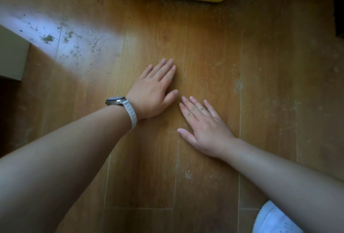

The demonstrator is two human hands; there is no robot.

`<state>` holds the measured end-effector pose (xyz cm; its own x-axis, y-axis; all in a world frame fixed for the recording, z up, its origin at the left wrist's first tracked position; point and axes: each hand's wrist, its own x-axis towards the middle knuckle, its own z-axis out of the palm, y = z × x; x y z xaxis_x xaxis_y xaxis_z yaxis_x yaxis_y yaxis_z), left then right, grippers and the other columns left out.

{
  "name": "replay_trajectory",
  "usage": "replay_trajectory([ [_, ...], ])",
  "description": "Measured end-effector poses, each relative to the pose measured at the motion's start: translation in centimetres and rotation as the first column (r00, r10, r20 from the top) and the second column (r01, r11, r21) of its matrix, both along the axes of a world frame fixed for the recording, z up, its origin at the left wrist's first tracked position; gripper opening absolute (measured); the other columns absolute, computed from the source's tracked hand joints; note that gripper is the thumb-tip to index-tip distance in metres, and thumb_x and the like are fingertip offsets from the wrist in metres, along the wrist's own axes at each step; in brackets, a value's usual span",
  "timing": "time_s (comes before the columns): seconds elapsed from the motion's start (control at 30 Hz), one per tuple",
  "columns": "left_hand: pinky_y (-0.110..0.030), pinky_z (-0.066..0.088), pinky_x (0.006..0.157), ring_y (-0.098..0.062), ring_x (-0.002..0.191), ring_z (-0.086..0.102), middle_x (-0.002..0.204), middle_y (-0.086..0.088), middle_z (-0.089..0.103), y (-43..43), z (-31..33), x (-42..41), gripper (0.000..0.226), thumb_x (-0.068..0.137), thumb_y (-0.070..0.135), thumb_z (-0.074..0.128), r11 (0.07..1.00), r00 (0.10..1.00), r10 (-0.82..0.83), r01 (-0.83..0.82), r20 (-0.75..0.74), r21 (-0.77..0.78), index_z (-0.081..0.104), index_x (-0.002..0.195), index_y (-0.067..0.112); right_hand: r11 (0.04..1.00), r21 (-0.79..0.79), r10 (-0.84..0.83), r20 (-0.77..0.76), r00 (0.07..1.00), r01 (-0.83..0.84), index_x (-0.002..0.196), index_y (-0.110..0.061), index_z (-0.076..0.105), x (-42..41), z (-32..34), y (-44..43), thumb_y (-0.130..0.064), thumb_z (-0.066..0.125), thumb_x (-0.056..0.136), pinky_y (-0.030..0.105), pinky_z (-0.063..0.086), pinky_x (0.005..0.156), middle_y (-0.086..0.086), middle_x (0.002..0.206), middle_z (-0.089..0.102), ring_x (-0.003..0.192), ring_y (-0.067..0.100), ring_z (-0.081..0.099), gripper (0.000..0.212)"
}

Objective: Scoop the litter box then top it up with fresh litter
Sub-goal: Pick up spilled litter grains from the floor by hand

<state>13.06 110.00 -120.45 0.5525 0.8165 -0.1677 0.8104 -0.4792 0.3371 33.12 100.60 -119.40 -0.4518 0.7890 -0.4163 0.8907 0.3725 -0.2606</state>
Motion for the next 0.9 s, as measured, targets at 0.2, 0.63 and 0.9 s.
replay_trajectory([
  [0.2, -0.04, 0.001, 0.122, -0.019, 0.151, -0.003, 0.164, -0.005, 0.003, 2.7, 0.0, -1.8, 0.086, 0.089, 0.064, 0.022, 0.999, 0.993, -0.015, 0.011, -0.115, -0.038, 0.011, 0.156, 0.011, 0.999, 0.033, 0.035, 0.017, 0.999, -0.036, 0.154, -0.014, 0.007, -1.2, -0.3, 1.2, -0.061, 0.016, 0.095, 0.043, -0.002, 0.121, 0.0, 0.163, -0.002, 0.149, 0.014, -0.004, 0.076],
  [0.63, -0.03, 0.0, 0.121, -0.015, 0.15, 0.003, 0.164, -0.006, 0.01, 0.6, 0.1, -1.8, 0.076, 0.092, 0.046, 0.035, 0.962, 0.97, -0.228, 0.238, 0.088, -0.13, 0.016, 0.155, 0.01, 0.994, 0.077, -0.082, 0.036, 0.996, 0.079, 0.155, -0.017, 0.0, 0.6, 0.6, 5.4, -0.062, 0.018, 0.095, 0.04, -0.006, 0.12, -0.004, 0.163, -0.008, 0.149, 0.012, -0.01, 0.077],
  [0.9, -0.038, 0.003, 0.122, -0.017, 0.151, 0.002, 0.164, -0.005, 0.01, -1.0, -0.2, -4.2, 0.084, 0.09, 0.061, 0.028, 0.999, 0.999, 0.041, -0.042, -0.022, -0.032, 0.017, 0.155, 0.009, 0.997, 0.023, -0.076, 0.117, 0.99, 0.074, 0.154, -0.018, -0.008, 0.8, 0.1, 6.7, -0.067, 0.013, 0.094, 0.043, -0.007, 0.12, -0.004, 0.161, -0.016, 0.148, 0.014, -0.015, 0.08],
])
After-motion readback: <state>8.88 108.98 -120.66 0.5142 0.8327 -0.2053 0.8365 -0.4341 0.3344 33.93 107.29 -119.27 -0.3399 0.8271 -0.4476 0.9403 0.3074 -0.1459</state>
